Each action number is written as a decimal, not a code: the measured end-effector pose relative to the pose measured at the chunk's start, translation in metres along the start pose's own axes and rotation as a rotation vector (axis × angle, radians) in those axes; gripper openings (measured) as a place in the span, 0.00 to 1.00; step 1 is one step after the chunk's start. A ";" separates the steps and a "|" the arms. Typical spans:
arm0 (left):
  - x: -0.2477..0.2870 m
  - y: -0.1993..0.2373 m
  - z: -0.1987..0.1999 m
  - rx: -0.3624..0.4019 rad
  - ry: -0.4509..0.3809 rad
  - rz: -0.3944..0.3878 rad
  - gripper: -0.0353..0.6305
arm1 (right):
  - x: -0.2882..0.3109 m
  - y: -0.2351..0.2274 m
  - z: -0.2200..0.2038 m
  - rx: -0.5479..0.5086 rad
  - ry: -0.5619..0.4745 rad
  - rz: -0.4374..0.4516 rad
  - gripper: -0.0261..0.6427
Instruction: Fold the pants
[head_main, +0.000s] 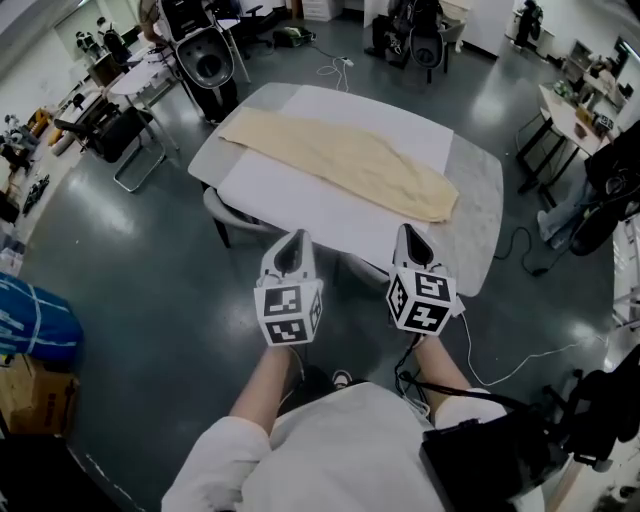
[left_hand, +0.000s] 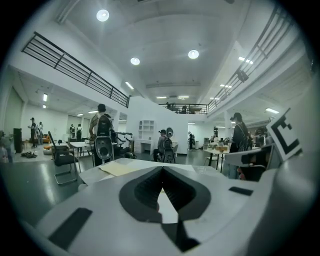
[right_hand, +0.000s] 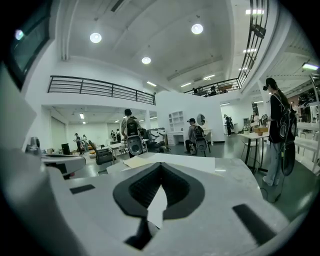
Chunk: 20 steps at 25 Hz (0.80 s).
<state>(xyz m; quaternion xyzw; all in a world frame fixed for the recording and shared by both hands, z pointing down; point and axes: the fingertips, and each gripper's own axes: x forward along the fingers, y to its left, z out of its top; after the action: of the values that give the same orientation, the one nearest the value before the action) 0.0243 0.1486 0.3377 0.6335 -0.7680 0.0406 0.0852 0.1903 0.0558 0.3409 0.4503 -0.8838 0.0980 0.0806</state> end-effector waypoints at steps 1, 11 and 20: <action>0.008 0.004 0.000 -0.001 0.003 -0.002 0.06 | 0.009 0.001 0.000 0.001 0.002 -0.001 0.03; 0.127 0.049 0.017 -0.008 -0.001 -0.090 0.06 | 0.105 -0.012 0.018 0.015 0.022 -0.099 0.03; 0.264 0.088 0.044 0.014 0.021 -0.276 0.06 | 0.211 -0.013 0.053 0.018 0.030 -0.253 0.03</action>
<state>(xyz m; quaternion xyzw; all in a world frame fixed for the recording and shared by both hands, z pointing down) -0.1140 -0.0967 0.3463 0.7331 -0.6725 0.0405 0.0935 0.0749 -0.1296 0.3397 0.5574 -0.8177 0.1016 0.1015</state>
